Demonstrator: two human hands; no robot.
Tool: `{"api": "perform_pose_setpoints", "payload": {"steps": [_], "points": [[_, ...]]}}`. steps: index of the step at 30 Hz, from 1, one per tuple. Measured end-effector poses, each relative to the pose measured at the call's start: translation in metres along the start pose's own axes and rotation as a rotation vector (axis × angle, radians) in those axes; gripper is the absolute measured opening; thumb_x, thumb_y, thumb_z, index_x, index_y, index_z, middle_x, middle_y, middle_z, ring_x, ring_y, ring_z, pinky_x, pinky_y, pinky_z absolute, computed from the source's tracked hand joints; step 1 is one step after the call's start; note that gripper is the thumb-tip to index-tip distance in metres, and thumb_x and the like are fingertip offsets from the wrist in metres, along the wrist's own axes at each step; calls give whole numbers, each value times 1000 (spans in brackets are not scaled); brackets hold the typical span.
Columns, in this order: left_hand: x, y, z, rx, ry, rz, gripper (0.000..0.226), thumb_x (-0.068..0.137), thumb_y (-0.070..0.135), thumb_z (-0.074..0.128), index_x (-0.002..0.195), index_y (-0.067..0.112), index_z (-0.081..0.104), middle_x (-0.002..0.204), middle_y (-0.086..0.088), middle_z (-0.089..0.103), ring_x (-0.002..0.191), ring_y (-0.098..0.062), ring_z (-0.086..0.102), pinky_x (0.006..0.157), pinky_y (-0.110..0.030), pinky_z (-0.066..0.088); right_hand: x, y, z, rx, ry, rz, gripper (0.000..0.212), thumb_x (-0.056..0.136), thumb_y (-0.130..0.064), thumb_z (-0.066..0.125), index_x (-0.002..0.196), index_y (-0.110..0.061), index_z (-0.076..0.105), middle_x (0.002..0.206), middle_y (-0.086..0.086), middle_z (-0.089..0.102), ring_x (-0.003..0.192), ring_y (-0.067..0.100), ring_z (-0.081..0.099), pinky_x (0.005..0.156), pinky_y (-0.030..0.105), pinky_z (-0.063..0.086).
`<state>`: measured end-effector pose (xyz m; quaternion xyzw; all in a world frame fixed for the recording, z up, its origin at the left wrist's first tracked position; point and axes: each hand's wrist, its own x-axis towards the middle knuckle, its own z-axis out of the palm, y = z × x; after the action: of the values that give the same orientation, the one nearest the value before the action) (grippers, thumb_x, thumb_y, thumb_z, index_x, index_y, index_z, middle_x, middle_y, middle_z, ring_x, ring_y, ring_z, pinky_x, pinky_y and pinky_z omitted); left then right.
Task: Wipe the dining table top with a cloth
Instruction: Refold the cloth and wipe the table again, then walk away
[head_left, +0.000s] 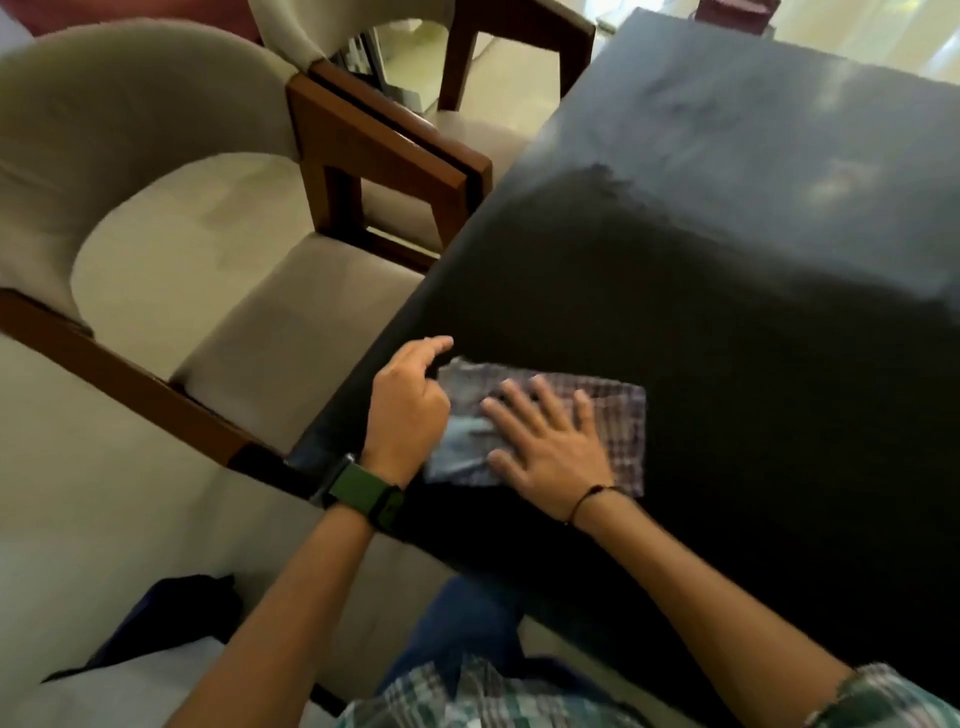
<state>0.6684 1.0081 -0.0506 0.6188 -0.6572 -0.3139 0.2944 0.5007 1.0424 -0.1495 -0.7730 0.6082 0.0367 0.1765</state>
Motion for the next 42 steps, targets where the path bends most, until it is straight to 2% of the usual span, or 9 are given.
{"api": "perform_pose_setpoints", "payload": {"steps": [8, 10, 16, 21, 25, 30, 34, 39, 42], "points": [[-46, 6, 3, -12, -18, 67, 47, 82, -13, 35, 122, 5, 53, 127, -10, 55, 120, -14, 47, 97, -13, 30, -81, 71, -9, 163, 114, 925, 56, 96, -55, 13, 148, -39, 1, 158, -7, -10, 143, 24, -15, 111, 61, -5], [-54, 6, 3, -9, -32, 86, 46, 83, -12, 35, 122, 6, 52, 128, -10, 55, 120, -14, 47, 99, -15, 31, -68, 31, -4, 182, 138, 879, 57, 97, -53, 15, 149, -36, 1, 158, -5, -10, 143, 28, -14, 109, 64, -7], [-73, 8, 1, 42, -105, 137, 39, 87, -4, 39, 124, 4, 49, 129, -14, 52, 119, -22, 48, 98, -28, 39, -27, -125, 20, 57, 81, 209, 65, 96, -49, 32, 149, -27, 3, 159, 1, -4, 143, 28, -16, 110, 57, -14], [-83, 6, -1, 93, -159, 153, 43, 86, -7, 36, 125, 6, 48, 132, -12, 51, 123, -19, 45, 98, -22, 33, -56, -102, 31, 14, 94, 30, 56, 97, -52, 19, 148, -34, 4, 158, -5, -3, 143, 22, -15, 108, 53, -18], [-77, 6, 2, 50, -210, 160, 46, 83, -11, 35, 124, 5, 50, 130, -11, 53, 122, -17, 46, 100, -20, 33, -156, -25, 64, -50, 162, 235, 54, 93, -59, 6, 144, -43, -5, 157, -10, 2, 142, 18, -12, 111, 53, -11], [-65, 6, 5, 20, -298, 171, 47, 83, -12, 35, 124, 6, 50, 131, -11, 52, 124, -17, 46, 105, -26, 36, -280, 48, 70, 83, 144, 811, 72, 87, -69, 0, 146, -34, 20, 155, -2, 15, 142, 26, 14, 109, 62, 9], [-49, 0, -6, 25, -316, 228, 49, 76, -14, 38, 120, 2, 54, 125, -15, 56, 120, -23, 50, 102, -20, 31, -251, 19, 54, 185, 232, 1103, 88, 74, -73, -4, 149, -32, 16, 158, -3, 6, 144, 28, 2, 111, 61, 3], [-37, -11, -27, -3, -384, 207, 48, 79, -13, 38, 122, 2, 52, 127, -14, 55, 121, -22, 48, 98, -12, 27, -112, -80, 53, 41, 137, 572, 70, 83, -66, 10, 146, -37, 14, 156, -5, 3, 143, 29, -1, 107, 58, -6], [-31, -28, -40, 4, -426, 159, 48, 80, -10, 39, 125, 4, 49, 131, -12, 52, 124, -20, 45, 98, -15, 28, -31, -154, 40, -10, 130, 266, 63, 85, -58, 24, 138, -30, 41, 145, 4, 42, 136, 35, 30, 106, 64, 7]]}}
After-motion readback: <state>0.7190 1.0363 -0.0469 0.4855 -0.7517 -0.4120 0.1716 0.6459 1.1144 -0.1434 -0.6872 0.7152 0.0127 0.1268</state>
